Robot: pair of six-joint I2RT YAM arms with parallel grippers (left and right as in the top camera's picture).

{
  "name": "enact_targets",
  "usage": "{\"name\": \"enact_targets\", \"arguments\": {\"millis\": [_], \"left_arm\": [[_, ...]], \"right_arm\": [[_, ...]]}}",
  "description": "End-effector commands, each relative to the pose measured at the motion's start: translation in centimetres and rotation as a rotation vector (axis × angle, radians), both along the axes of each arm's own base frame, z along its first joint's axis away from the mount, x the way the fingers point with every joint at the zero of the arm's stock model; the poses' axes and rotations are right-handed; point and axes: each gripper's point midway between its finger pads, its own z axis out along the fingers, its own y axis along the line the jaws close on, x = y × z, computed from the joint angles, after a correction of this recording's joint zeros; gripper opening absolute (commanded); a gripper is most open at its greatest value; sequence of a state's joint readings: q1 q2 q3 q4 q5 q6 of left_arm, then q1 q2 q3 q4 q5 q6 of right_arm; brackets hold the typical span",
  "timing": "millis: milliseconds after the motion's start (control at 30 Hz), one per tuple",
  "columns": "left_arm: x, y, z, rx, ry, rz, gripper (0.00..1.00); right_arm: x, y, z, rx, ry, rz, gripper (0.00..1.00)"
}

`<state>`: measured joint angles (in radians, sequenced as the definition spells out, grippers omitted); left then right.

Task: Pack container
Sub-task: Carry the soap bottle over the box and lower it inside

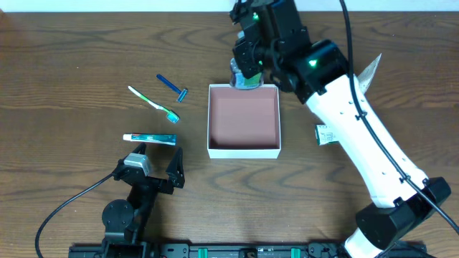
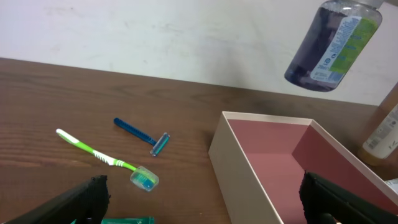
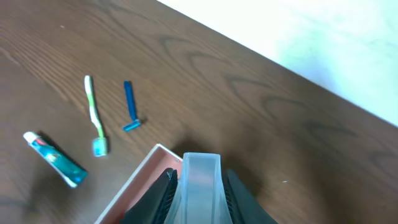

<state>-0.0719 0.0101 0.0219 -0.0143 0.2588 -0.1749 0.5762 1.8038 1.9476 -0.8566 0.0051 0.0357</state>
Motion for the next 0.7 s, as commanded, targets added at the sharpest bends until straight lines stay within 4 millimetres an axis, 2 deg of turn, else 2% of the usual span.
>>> {"name": "enact_targets", "arguments": {"millis": [0, 200, 467, 567, 667], "left_arm": [[-0.1, 0.0, -1.6, 0.016, 0.043, -0.006, 0.98], [-0.1, 0.0, -1.6, 0.016, 0.043, -0.006, 0.98], [-0.1, 0.0, -1.6, 0.016, 0.043, -0.006, 0.98], [-0.1, 0.0, -1.6, 0.016, 0.043, -0.006, 0.98], [-0.1, 0.0, -1.6, 0.016, 0.043, -0.006, 0.98]], "right_arm": [[-0.2, 1.3, 1.5, 0.072, -0.01, -0.045, 0.07], [0.2, 3.6, -2.0, 0.078, 0.069, -0.068, 0.07], [1.8, 5.0, -7.6, 0.058, 0.161, -0.142, 0.07], [2.4, 4.9, -8.9, 0.04, 0.171, -0.17, 0.06], [2.8, 5.1, -9.5, 0.036, 0.167, -0.174, 0.06]]}}
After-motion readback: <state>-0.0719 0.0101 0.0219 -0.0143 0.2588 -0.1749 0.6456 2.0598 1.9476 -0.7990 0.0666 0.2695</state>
